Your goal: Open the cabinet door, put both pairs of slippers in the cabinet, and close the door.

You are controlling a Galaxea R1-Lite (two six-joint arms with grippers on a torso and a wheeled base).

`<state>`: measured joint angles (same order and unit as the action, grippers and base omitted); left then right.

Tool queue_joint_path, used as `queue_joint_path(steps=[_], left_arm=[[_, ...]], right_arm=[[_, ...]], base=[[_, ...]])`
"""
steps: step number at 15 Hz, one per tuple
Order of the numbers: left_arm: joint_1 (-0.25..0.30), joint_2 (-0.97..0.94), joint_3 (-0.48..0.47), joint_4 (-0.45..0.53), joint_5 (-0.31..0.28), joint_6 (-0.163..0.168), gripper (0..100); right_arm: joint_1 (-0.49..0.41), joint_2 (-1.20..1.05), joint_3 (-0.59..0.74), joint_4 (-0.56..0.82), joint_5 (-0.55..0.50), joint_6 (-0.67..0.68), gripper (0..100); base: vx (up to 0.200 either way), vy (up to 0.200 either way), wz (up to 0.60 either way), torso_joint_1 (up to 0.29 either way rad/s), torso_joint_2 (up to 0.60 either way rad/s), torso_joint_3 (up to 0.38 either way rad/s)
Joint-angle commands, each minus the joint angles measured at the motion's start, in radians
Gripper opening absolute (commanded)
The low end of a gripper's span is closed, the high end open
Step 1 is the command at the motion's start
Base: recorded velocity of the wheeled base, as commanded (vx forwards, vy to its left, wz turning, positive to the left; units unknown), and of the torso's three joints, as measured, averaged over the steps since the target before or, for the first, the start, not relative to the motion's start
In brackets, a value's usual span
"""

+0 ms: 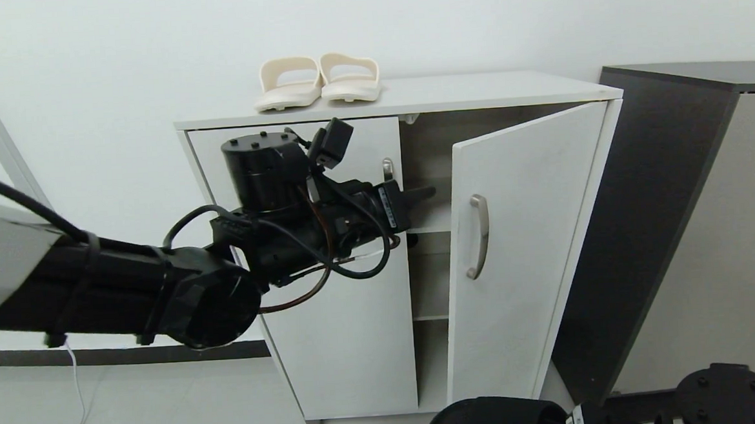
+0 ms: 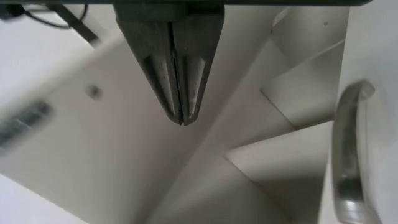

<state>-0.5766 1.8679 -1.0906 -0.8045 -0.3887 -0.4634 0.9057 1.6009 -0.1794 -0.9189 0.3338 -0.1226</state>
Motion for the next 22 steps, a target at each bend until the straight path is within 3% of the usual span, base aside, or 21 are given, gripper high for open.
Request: queue_joint_path(steps=[1,3,7,11,13,22], left_arm=[[0.001,0.082,-0.045,-0.002,0.001,-0.008,0],[0.000,0.082,-0.043,-0.002,0.001,-0.008,0],[-0.003,0.085,-0.035,-0.004,0.001,-0.008,0],[-0.109,0.077,0.021,-0.093,0.001,0.000,0],[-0.166,0.062,0.054,-0.145,0.001,0.008,0],[-0.071,-0.007,0.140,-0.182,0.002,0.022,0]], right_arm=[[0.001,0.008,0.000,0.000,0.001,0.000,0],[0.001,0.022,0.000,-0.001,0.001,0.000,0],[0.016,0.039,0.004,-0.001,0.001,0.000,0],[0.022,0.039,0.015,-0.001,0.001,-0.002,0],[0.028,0.039,0.015,-0.005,0.001,-0.002,0],[0.022,0.044,0.012,-0.014,-0.001,-0.012,0]], base=[[0.000,0.000,0.00,0.000,0.00,0.000],[0.000,0.000,0.00,0.000,0.00,0.000],[-0.200,0.000,0.00,0.004,0.00,0.001],[-0.200,0.000,0.00,-0.002,0.00,0.002],[0.000,0.000,0.00,0.000,0.00,0.000],[0.000,0.000,0.00,0.000,0.00,0.000]])
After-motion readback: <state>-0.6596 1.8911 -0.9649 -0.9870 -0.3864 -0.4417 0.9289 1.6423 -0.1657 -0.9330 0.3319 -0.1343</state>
